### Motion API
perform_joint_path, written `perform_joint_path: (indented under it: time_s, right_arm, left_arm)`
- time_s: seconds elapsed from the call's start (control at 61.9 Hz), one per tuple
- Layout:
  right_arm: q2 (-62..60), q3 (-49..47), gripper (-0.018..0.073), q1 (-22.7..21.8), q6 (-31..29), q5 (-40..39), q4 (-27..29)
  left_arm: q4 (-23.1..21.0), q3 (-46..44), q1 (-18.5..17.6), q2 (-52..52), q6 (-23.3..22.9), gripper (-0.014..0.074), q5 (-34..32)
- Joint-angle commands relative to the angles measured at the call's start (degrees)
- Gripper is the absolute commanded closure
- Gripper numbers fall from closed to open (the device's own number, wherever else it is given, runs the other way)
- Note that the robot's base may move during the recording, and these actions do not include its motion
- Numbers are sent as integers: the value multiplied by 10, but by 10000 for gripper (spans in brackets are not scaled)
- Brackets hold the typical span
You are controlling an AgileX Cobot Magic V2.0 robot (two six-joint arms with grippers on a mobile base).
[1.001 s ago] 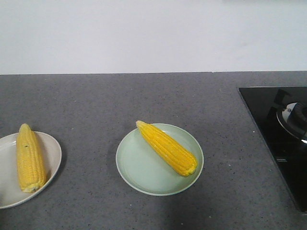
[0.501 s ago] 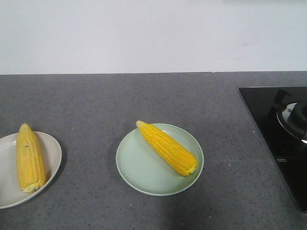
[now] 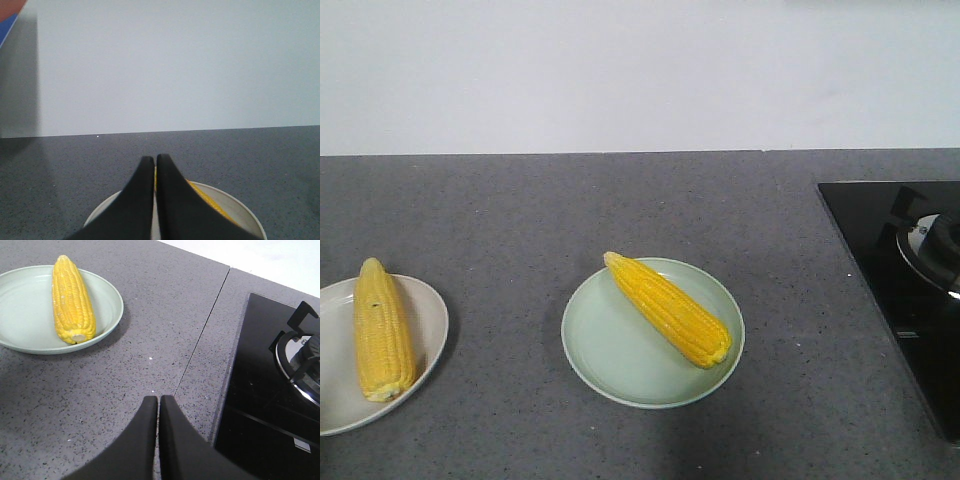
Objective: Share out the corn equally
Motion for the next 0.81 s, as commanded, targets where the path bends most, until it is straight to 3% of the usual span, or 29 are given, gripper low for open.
perform_joint_path:
  time_s: [0.0, 0.791]
  right_arm:
    - [5, -14, 564, -3, 1, -38, -8]
    - [5, -14, 564, -3, 1, -38, -8]
  left_arm:
    - [-2, -16, 1, -9, -5, 603, -41]
    - [-2, -16, 1, -9, -5, 603, -41]
